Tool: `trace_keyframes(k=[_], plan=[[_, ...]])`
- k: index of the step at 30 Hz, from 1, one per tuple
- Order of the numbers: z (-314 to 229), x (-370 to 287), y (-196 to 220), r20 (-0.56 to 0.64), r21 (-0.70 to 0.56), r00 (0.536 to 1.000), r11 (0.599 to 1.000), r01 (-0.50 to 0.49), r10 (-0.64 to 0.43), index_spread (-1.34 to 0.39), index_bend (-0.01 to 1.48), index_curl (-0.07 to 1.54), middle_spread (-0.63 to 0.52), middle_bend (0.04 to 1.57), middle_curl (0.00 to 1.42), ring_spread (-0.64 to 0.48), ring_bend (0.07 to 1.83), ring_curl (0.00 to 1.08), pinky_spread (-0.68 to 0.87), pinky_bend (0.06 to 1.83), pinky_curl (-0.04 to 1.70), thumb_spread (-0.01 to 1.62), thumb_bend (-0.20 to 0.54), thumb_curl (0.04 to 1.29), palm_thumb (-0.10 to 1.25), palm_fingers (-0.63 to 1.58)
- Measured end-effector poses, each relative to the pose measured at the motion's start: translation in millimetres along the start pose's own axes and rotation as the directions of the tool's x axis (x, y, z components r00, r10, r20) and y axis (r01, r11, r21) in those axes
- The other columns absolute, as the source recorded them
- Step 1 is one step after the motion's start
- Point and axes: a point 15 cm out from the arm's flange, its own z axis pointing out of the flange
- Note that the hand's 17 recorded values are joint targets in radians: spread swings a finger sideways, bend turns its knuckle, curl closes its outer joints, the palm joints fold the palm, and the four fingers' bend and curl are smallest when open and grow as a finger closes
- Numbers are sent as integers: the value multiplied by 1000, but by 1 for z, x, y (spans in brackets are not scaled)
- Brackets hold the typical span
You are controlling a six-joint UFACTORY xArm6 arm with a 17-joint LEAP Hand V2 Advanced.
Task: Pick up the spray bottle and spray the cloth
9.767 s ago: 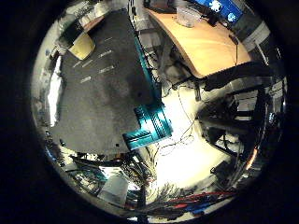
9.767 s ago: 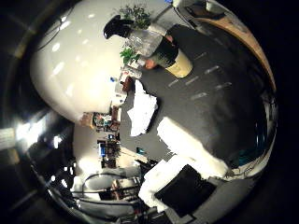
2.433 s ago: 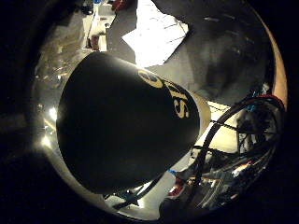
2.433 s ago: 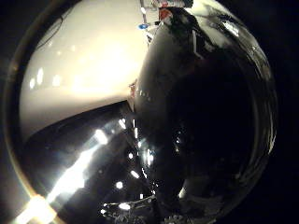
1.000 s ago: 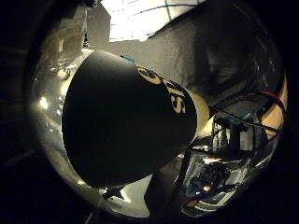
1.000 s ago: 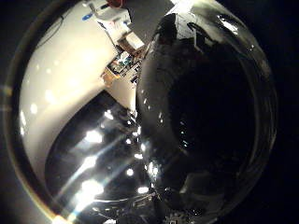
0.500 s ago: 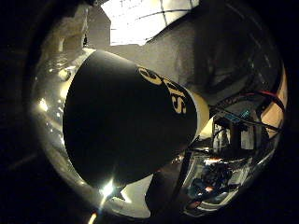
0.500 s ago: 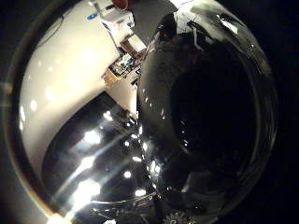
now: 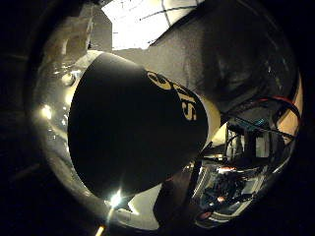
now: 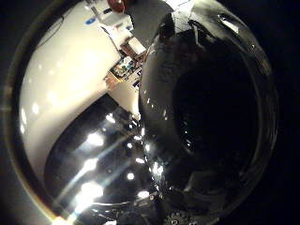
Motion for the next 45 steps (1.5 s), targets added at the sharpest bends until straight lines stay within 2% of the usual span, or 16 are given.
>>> trace_keyframes(k=[6,9,12,21,30,39,43,45], plan=[[-2,-15,8,-13,21,999,999,32,-32,-368,1006,1079,-318,1147,1203,-311,1362,1006,-167,1224,1393,1089,-18,501,857,904],[-7,-29,14,-43,69,997,996,64,-61,-370,1002,1080,-319,1145,1204,-312,1363,1007,-168,1222,1395,1089,-18,501,857,906],[-10,-46,18,-73,119,993,987,104,-95,-371,1000,1082,-319,1143,1206,-313,1362,1008,-169,1220,1396,1088,-18,501,855,907],[-9,-114,34,-52,208,968,946,250,-244,-373,997,1085,-321,1140,1208,-317,1356,1014,-171,1222,1399,1086,-19,504,850,907],[-17,-177,28,-11,345,923,865,364,-384,-377,997,1093,-328,1143,1218,-324,1358,1026,-172,1231,1399,1088,-17,507,855,888],[-22,-230,18,-46,476,848,735,484,-528,-384,999,1106,-335,1141,1230,-330,1373,1040,-175,1251,1403,1109,-16,507,860,851],[0,-239,8,-30,457,826,727,512,-563,-388,1001,1112,-339,1137,1239,-334,1382,1048,-176,1265,1406,1111,-15,507,866,822],[5,-243,-4,-17,485,811,704,519,-585,-392,1008,1119,-342,1141,1245,-335,1383,1049,-176,1272,1406,1122,-12,505,877,813]])
